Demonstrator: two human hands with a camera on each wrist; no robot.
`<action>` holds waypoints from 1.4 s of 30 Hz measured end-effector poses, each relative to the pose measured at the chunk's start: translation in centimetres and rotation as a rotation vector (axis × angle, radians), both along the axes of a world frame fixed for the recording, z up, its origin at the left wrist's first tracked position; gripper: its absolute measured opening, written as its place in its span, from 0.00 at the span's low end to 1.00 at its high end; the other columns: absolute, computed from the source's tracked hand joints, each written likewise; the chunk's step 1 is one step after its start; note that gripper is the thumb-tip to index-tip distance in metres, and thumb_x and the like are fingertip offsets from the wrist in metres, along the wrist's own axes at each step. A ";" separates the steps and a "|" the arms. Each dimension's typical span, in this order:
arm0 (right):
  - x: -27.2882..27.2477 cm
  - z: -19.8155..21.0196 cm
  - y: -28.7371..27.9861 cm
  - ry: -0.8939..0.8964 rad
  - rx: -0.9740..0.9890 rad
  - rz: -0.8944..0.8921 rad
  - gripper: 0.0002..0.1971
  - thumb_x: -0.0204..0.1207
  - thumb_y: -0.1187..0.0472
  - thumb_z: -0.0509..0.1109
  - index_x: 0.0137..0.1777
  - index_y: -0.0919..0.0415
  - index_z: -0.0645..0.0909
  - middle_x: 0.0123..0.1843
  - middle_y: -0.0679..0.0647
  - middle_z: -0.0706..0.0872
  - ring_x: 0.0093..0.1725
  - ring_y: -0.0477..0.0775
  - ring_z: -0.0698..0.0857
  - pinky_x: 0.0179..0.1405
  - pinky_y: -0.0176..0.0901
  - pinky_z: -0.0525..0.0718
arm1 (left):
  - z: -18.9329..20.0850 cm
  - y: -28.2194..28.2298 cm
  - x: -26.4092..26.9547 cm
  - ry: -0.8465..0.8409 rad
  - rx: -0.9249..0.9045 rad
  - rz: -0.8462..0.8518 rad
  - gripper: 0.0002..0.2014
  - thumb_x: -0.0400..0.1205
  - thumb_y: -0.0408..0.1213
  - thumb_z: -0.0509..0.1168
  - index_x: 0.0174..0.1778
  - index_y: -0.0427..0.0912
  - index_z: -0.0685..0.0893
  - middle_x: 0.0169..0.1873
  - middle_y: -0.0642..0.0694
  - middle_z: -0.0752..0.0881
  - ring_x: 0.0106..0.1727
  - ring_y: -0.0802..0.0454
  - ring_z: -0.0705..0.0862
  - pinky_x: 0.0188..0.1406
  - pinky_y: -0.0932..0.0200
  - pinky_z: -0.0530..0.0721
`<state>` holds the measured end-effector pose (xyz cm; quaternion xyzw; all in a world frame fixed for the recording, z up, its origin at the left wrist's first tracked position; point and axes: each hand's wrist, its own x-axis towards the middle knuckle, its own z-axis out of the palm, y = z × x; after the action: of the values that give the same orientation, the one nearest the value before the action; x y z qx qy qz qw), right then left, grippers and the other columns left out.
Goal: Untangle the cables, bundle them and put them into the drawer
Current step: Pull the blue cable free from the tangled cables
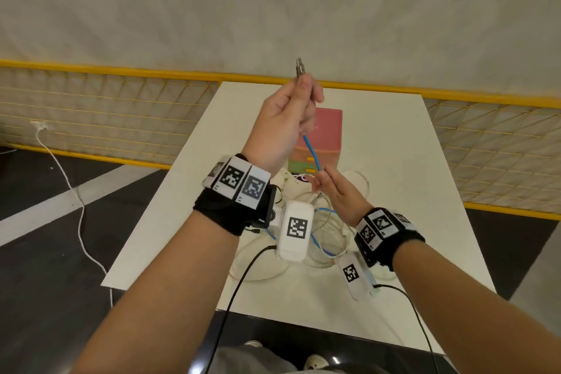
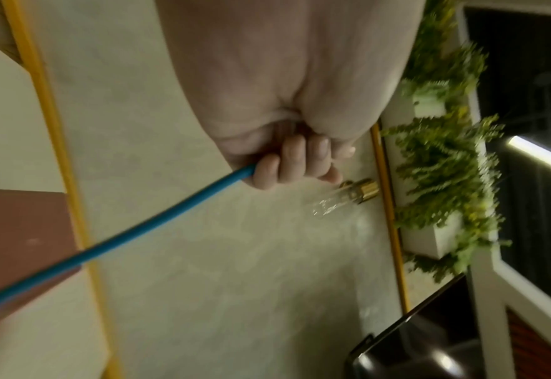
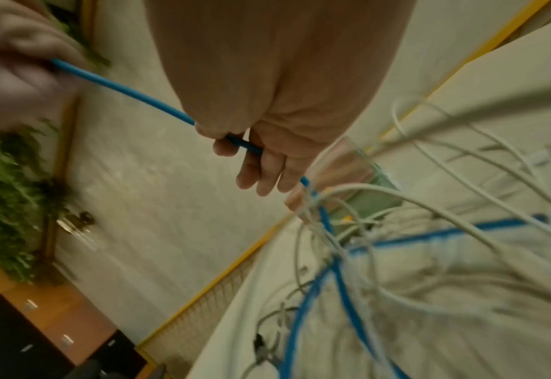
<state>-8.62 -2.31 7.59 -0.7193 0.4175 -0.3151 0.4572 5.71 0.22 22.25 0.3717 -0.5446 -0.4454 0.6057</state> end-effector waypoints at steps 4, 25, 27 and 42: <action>-0.3 -0.8 -0.8 0.069 0.004 -0.025 0.15 0.87 0.56 0.51 0.38 0.54 0.70 0.37 0.52 0.78 0.50 0.49 0.84 0.57 0.51 0.79 | 2.3 0.4 1.4 0.092 -0.029 -0.076 0.17 0.89 0.40 0.53 0.36 0.41 0.78 0.17 0.59 0.63 0.18 0.60 0.56 0.20 0.65 0.56; 0.1 1.9 -2.2 0.011 -0.048 0.069 0.17 0.87 0.55 0.47 0.39 0.49 0.71 0.34 0.64 0.75 0.38 0.52 0.90 0.51 0.60 0.79 | 0.4 -2.1 1.8 -0.065 0.128 0.265 0.17 0.90 0.42 0.54 0.33 0.45 0.67 0.17 0.54 0.67 0.17 0.60 0.62 0.15 0.68 0.62; 0.1 2.4 -2.1 0.046 -0.050 0.062 0.22 0.88 0.56 0.47 0.37 0.36 0.74 0.35 0.64 0.73 0.39 0.57 0.91 0.50 0.52 0.79 | 0.5 -2.5 2.8 -0.018 0.126 0.355 0.17 0.90 0.42 0.53 0.34 0.45 0.68 0.15 0.56 0.68 0.16 0.60 0.63 0.15 0.66 0.62; 0.2 4.9 -1.5 0.016 -0.088 0.133 0.14 0.87 0.62 0.51 0.43 0.70 0.70 0.33 0.68 0.83 0.34 0.59 0.88 0.46 0.52 0.81 | -5.1 -1.4 1.9 -0.907 0.088 0.115 0.12 0.87 0.52 0.56 0.39 0.56 0.76 0.26 0.51 0.80 0.27 0.57 0.77 0.32 0.57 0.74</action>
<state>-8.44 -3.84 12.46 -0.7674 0.3583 -0.2963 0.4415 7.65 -1.16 17.20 0.5838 -0.7138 -0.2262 0.3137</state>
